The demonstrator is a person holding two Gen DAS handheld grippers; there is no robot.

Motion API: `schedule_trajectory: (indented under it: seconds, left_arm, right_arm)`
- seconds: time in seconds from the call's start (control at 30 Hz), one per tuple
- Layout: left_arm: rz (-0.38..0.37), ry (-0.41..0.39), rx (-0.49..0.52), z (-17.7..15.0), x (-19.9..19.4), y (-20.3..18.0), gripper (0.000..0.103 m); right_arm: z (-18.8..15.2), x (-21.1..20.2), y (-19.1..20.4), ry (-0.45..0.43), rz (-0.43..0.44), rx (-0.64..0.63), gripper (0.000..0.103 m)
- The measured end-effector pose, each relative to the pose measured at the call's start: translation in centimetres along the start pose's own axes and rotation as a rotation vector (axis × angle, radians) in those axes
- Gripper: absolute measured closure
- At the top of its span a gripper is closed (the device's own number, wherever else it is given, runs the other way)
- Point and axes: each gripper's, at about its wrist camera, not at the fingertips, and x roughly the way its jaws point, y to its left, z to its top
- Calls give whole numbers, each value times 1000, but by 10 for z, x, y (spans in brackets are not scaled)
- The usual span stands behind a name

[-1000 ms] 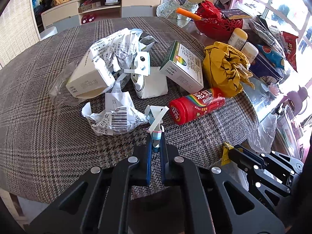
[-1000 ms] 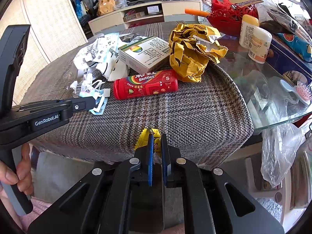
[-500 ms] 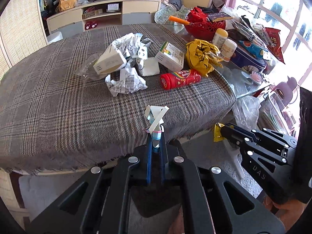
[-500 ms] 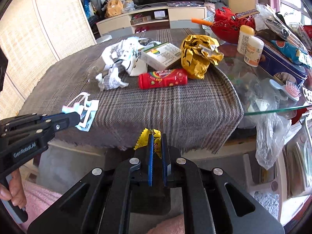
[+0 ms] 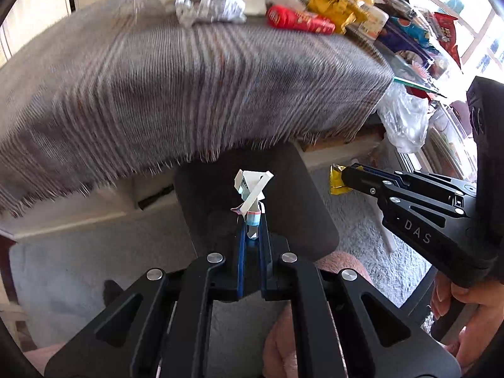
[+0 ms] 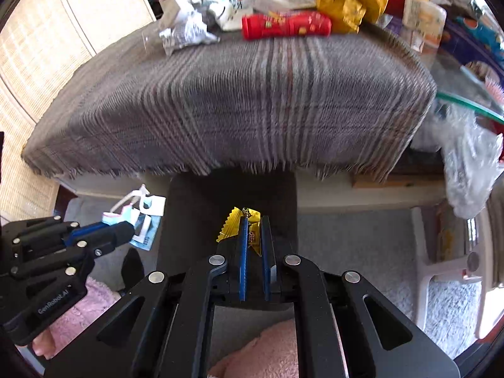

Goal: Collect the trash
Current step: 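Lower both grippers over the bin and release wrapper and paper scrap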

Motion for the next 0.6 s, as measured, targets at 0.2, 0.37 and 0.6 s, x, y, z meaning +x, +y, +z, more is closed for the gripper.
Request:
schedule_trajectory:
  seconds: [0.2,0.37,0.6]
  left_arm:
    - [-39,74,-57,-10,47,11,97]
    - [-46,115,-73,-18,81,15,97]
    - [-68,124,-90,-24,100,22,91]
  right_arm:
    - [-6,32,-5,53,40,41,94]
    - [-8,61,-5,101,59,77,94]
    - [-4,81,-4,113,44,101,90]
